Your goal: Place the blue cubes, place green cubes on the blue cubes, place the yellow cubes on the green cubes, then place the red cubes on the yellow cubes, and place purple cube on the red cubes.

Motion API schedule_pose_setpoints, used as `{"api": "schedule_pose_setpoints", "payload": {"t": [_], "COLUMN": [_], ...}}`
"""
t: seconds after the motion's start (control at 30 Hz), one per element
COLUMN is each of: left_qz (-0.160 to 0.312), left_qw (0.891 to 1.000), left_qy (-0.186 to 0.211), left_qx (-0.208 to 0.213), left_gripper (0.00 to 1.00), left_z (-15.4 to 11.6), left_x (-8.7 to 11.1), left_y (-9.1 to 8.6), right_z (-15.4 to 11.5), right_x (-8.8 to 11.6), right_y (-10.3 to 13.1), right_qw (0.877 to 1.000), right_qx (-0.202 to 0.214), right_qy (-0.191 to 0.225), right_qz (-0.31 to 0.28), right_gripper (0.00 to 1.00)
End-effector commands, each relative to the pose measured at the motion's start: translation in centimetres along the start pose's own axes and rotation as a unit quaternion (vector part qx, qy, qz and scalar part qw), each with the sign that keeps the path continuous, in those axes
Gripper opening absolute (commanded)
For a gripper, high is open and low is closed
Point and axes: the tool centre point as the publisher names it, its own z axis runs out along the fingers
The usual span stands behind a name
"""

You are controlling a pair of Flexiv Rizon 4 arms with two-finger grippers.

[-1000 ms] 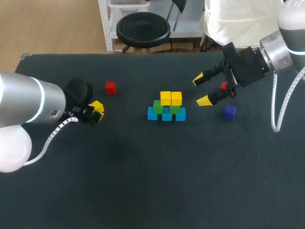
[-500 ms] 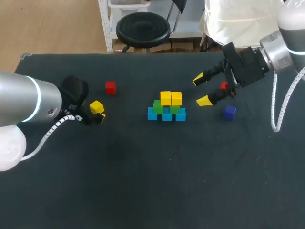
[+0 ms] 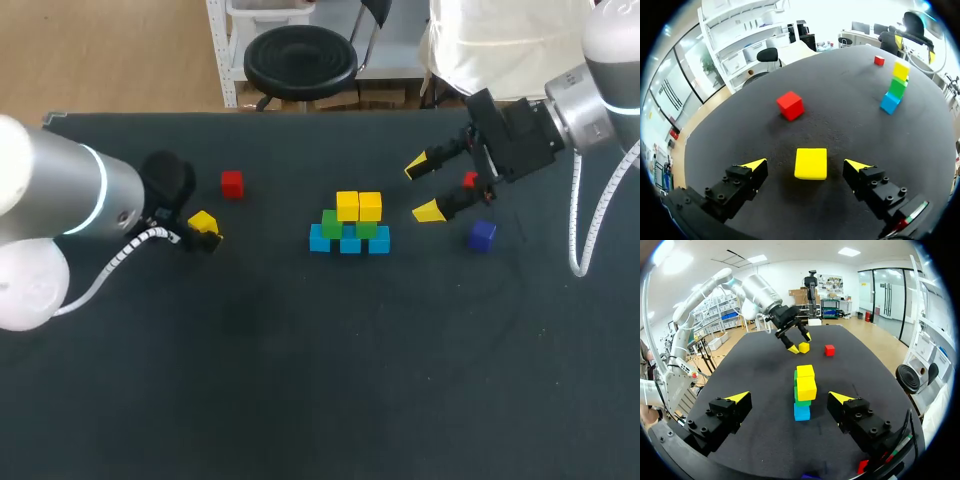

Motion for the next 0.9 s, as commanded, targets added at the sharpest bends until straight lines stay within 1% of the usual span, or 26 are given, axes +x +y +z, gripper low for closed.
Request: {"api": "schedule_pose_setpoints", "payload": {"t": [0.03, 0.1, 0.13, 0.17, 0.2, 0.23, 0.33, 0.37, 0.43, 0.5, 0.6, 0.7, 0.73, 0.77, 0.83, 0.9], "left_qz": [-0.001, -0.001, 0.0, 0.0, 0.001, 0.002, 0.005, 0.005, 0.005, 0.007, 0.008, 0.007, 0.007, 0.008, 0.01, 0.012], "left_qw": [1.0, 1.0, 1.0, 1.0, 1.0, 1.0, 1.0, 1.0, 1.0, 1.0, 1.0, 1.0, 1.0, 1.0, 1.0, 1.0], "left_qy": [0.005, 0.005, 0.005, 0.006, 0.006, 0.006, 0.006, 0.007, 0.007, 0.007, 0.005, 0.004, 0.004, 0.003, 0.004, 0.003], "left_qx": [-0.004, -0.004, -0.004, -0.004, -0.003, -0.003, -0.003, -0.003, -0.003, -0.003, -0.004, -0.003, -0.003, -0.003, -0.003, -0.002], "left_gripper": [1.0, 1.0, 0.98, 0.92, 0.62, 0.45, 0.33, 0.27, 0.24, 0.1, 0.13, 0.27, 0.39, 0.41, 0.21, 0.14], "left_z": [0.24, 0.24, 0.25, 0.25, 0.26, 0.26, 0.25, 0.26, 0.27, 0.25, 0.16, 0.14, 0.14, 0.15, 0.23, 0.25], "left_x": [-0.16, -0.13, -0.11, -0.08, -0.05, -0.04, -0.03, -0.03, -0.03, -0.09, -0.17, -0.18, -0.19, -0.2, -0.31, -0.38], "left_y": [-0.05, -0.06, -0.07, -0.09, -0.12, -0.13, -0.16, -0.17, -0.18, -0.22, -0.24, -0.24, -0.23, -0.23, -0.27, -0.29], "right_z": [-0.03, -0.03, -0.03, -0.03, -0.03, -0.03, -0.03, -0.03, -0.03, -0.03, -0.03, -0.03, -0.03, -0.03, -0.03, -0.03], "right_x": [-0.02, -0.02, -0.02, -0.02, -0.02, -0.02, -0.02, -0.02, -0.02, -0.02, -0.02, -0.02, -0.02, -0.02, -0.02, -0.02], "right_y": [0.06, 0.06, 0.06, 0.06, 0.06, 0.06, 0.06, 0.06, 0.06, 0.06, 0.06, 0.06, 0.06, 0.06, 0.06, 0.06], "right_qw": [1.0, 1.0, 1.0, 1.0, 1.0, 1.0, 1.0, 1.0, 1.0, 1.0, 1.0, 1.0, 1.0, 1.0, 1.0, 1.0], "right_qx": [0.001, 0.001, 0.001, 0.001, 0.001, 0.001, 0.001, 0.001, 0.001, 0.001, 0.001, 0.001, 0.001, 0.001, 0.001, 0.001], "right_qy": [0.0, 0.0, 0.0, 0.0, 0.0, 0.0, 0.0, 0.0, 0.0, 0.0, 0.0, 0.0, 0.0, 0.0, 0.0, 0.0], "right_qz": [0.0, 0.0, 0.0, 0.0, 0.0, 0.0, 0.0, 0.0, 0.0, 0.0, 0.0, 0.0, 0.0, 0.0, 0.0, 0.0], "right_gripper": [1.0, 1.0, 1.0, 1.0, 1.0, 1.0, 1.0, 1.0, 1.0, 1.0, 1.0, 1.0, 1.0, 1.0, 1.0, 1.0]}}
